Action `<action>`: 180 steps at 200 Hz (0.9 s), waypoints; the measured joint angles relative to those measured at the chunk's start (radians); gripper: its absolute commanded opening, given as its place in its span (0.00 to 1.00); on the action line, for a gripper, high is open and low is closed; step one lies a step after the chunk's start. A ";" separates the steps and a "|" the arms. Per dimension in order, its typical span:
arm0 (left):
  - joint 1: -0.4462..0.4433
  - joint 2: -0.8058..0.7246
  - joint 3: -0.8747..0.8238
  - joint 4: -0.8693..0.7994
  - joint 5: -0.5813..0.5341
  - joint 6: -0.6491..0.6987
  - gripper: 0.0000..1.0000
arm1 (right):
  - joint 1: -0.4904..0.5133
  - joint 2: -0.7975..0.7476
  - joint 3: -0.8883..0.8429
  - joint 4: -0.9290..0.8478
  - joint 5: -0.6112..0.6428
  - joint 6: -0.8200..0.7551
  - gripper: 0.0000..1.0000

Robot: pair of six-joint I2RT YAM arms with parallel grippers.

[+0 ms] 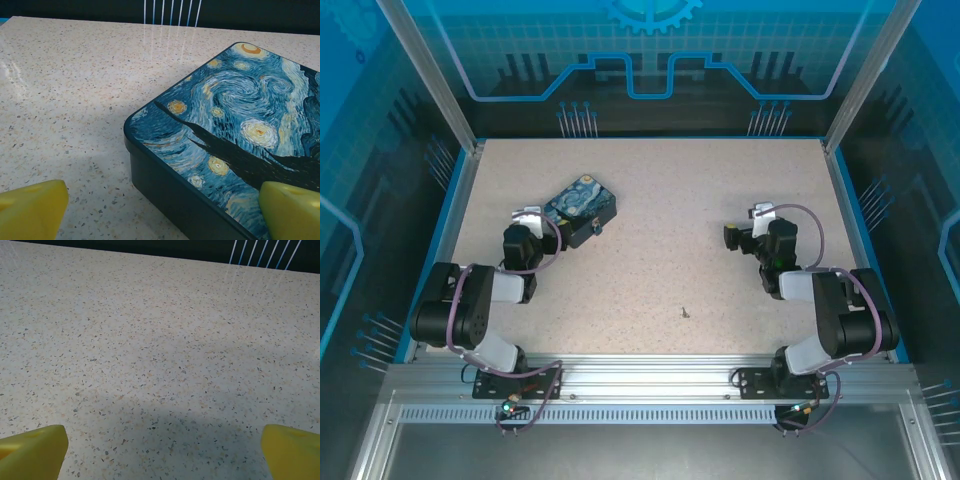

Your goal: Unlock a padlock with a key

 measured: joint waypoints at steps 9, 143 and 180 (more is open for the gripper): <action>0.000 0.000 0.000 0.000 0.000 0.000 0.99 | 0.000 0.000 0.000 0.000 0.000 0.000 1.00; 0.000 -0.030 -0.001 -0.029 -0.010 -0.002 0.99 | -0.001 -0.005 0.032 -0.076 -0.006 0.000 1.00; 0.000 -0.289 0.002 -0.192 -0.063 -0.036 0.99 | -0.004 -0.110 0.202 -0.380 -0.034 0.024 1.00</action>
